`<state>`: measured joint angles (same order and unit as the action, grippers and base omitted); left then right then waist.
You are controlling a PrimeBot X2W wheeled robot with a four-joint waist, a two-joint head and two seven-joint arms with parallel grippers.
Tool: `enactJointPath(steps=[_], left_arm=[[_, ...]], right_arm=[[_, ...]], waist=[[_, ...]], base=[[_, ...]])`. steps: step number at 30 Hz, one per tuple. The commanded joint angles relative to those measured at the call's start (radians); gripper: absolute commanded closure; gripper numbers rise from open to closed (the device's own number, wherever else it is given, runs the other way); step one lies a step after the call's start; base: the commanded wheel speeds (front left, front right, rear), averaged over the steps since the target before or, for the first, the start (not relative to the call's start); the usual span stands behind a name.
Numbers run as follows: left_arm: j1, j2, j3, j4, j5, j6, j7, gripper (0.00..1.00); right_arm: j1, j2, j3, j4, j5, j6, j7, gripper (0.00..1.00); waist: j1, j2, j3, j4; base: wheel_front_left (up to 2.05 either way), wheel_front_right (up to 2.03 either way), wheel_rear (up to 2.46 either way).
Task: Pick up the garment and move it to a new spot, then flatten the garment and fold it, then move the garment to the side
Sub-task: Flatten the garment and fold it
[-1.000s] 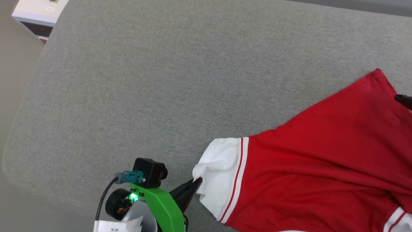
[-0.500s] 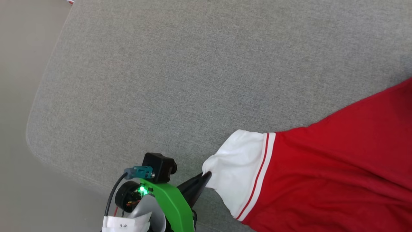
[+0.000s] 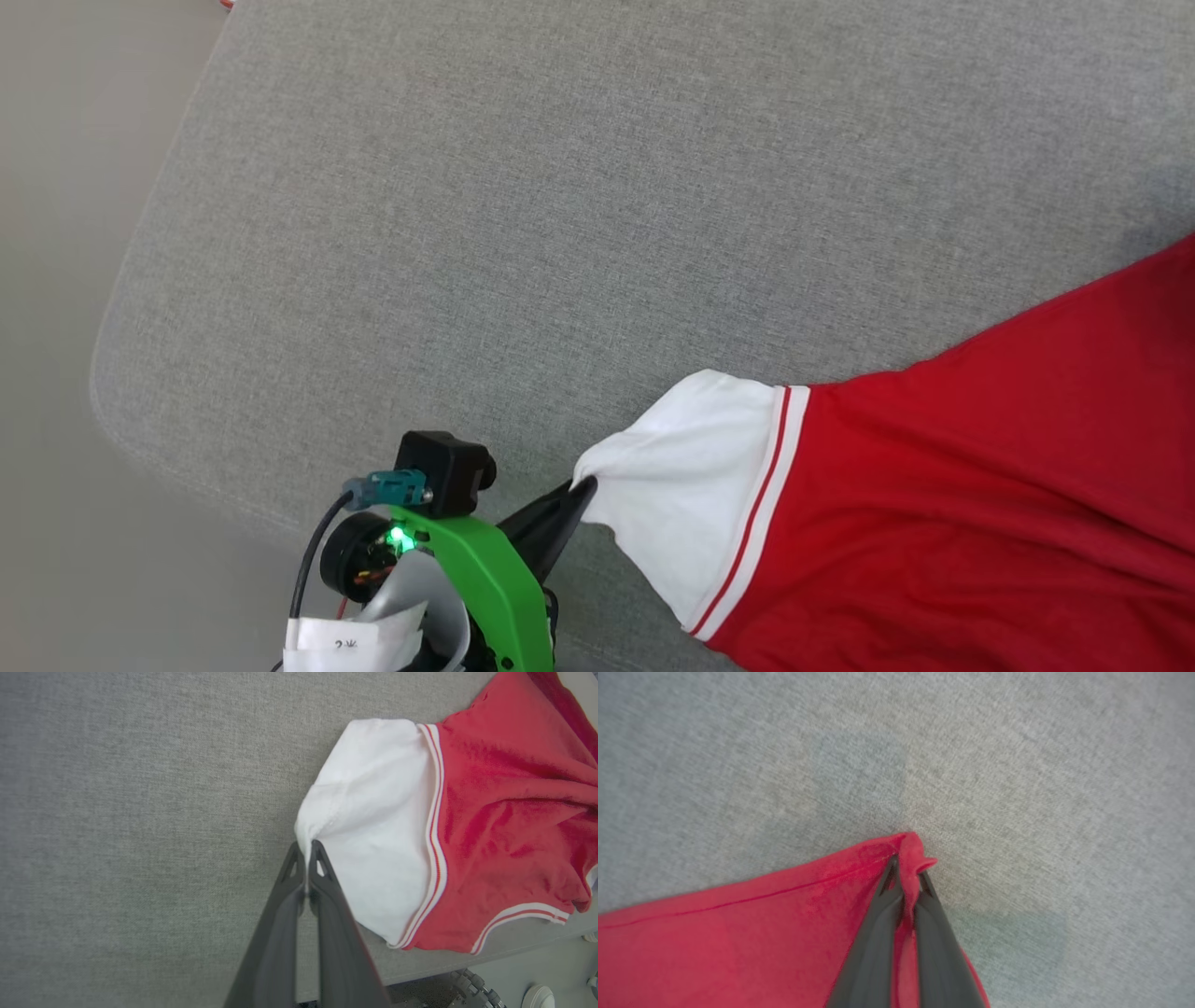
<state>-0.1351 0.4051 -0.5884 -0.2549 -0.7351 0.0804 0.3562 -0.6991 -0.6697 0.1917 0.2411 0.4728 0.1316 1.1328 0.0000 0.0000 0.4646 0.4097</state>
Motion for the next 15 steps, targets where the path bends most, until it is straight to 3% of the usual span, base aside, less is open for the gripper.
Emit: enactJointPath(steps=[1, 15], left_arm=[[-0.024, -0.006, 0.009, 0.007, 0.005, 0.006, -0.014, 1.00], [-0.051, 0.000, 0.057, 0.029, 0.023, 0.017, -0.084, 1.00]], right_arm=[[0.041, 0.021, 0.021, 0.029, 0.006, -0.001, -0.025, 1.00], [0.023, 0.059, 0.031, 0.084, 0.043, -0.001, -0.325, 1.00]], waist=[[0.0000, 0.0000, -0.022, -0.008], [0.0000, 0.0000, -0.218, -0.103]], base=[[0.00, 0.00, 0.00], [0.00, 0.00, 0.00]])
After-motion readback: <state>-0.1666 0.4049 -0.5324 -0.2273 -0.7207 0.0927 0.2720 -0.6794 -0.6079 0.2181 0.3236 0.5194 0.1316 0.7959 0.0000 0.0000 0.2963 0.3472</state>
